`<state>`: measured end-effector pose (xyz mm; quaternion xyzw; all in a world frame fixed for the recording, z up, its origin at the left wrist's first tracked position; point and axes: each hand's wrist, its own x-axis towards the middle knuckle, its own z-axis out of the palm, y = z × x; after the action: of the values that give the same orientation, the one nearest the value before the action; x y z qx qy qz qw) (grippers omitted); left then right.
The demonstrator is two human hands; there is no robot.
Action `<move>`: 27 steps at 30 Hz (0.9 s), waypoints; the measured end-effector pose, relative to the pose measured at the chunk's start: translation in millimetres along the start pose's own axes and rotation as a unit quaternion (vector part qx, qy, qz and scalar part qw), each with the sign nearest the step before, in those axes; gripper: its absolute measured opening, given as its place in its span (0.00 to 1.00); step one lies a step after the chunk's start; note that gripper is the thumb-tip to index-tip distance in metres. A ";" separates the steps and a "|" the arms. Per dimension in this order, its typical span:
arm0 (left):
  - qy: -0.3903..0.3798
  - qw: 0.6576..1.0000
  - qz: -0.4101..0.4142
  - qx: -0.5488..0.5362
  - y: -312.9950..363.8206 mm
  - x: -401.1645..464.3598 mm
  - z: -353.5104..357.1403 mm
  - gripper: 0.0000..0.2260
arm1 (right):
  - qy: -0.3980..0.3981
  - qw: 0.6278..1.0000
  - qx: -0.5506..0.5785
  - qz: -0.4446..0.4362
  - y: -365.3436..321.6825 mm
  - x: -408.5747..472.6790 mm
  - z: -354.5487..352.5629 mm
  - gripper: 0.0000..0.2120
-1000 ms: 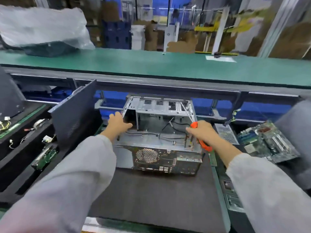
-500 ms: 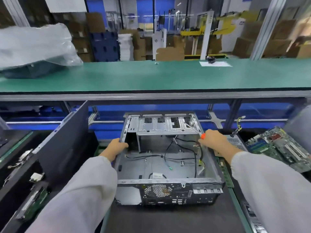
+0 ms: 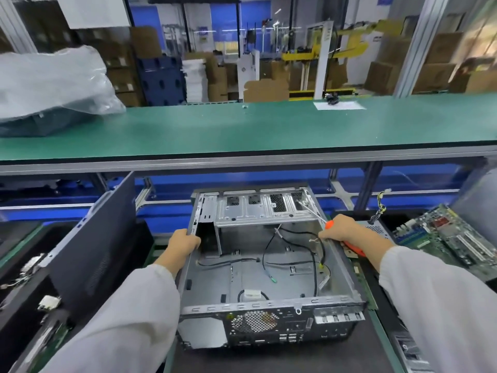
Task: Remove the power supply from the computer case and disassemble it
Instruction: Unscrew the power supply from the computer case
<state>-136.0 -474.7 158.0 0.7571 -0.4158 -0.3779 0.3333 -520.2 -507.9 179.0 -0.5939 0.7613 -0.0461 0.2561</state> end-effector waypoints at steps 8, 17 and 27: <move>0.089 0.989 0.114 -0.041 41.1 -7.6 -13.8 0.06 | 0.124 0.988 -0.013 -0.095 -6.2 -5.9 -38.4 0.21; 0.186 0.934 0.280 -0.119 57.8 4.3 -2.0 0.23 | 0.373 0.914 0.148 -0.065 -7.0 -12.0 2.3 0.18; 0.157 0.950 0.251 -0.097 -14.3 -9.8 6.4 0.31 | 0.419 0.885 0.165 -0.121 7.2 -21.2 57.7 0.13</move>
<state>-139.7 -461.1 146.0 0.6421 -0.4962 -0.1967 0.5502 -497.4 -472.7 133.5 -0.5555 0.7016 -0.4462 0.0001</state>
